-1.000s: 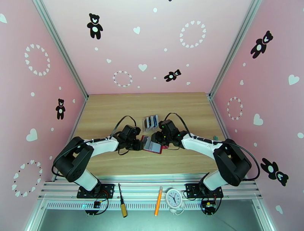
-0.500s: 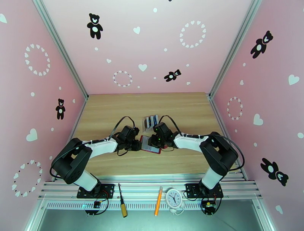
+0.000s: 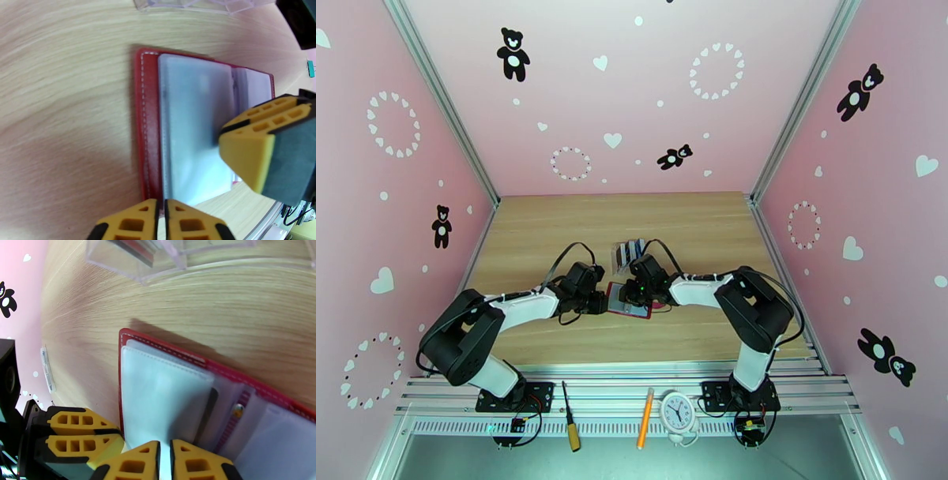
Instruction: Put the credit cards into the card holder
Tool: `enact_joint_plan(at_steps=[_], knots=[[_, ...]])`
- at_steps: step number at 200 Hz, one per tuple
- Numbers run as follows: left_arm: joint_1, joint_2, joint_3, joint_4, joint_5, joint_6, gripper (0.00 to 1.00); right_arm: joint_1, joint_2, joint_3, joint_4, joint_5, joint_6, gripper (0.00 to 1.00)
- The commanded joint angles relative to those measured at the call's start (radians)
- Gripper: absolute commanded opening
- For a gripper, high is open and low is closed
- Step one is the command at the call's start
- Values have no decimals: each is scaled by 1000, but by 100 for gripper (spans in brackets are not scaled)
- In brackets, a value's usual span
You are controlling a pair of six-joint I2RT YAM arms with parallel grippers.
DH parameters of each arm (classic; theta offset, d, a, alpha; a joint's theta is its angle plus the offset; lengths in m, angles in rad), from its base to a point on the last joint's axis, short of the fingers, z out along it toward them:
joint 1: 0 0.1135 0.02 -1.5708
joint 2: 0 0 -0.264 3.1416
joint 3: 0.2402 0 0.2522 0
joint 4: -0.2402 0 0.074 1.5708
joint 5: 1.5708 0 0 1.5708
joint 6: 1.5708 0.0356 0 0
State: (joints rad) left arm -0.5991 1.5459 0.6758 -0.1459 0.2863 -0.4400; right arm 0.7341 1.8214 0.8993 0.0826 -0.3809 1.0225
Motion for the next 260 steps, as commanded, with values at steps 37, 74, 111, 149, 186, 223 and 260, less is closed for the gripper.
enact_joint_plan(at_steps=[37,74,111,149,186,223,260], knots=[[3,-64,-27,-2,-57,-5,28,14,25,21,26,-21,9,27],[7,-75,-32,-1,-71,-8,29,14,-34,33,2,-30,-13,32],[13,-89,-41,9,-82,-15,40,17,-121,53,-60,-28,-43,40],[16,-79,-31,22,-82,-35,44,15,-214,73,-190,36,-101,42],[17,-89,25,-15,-91,-58,44,7,-300,107,-379,152,-180,42],[33,-76,125,-53,-139,-85,44,-14,-365,142,-518,271,-242,43],[77,19,251,-57,-112,-130,45,-46,-388,170,-591,319,-284,45]])
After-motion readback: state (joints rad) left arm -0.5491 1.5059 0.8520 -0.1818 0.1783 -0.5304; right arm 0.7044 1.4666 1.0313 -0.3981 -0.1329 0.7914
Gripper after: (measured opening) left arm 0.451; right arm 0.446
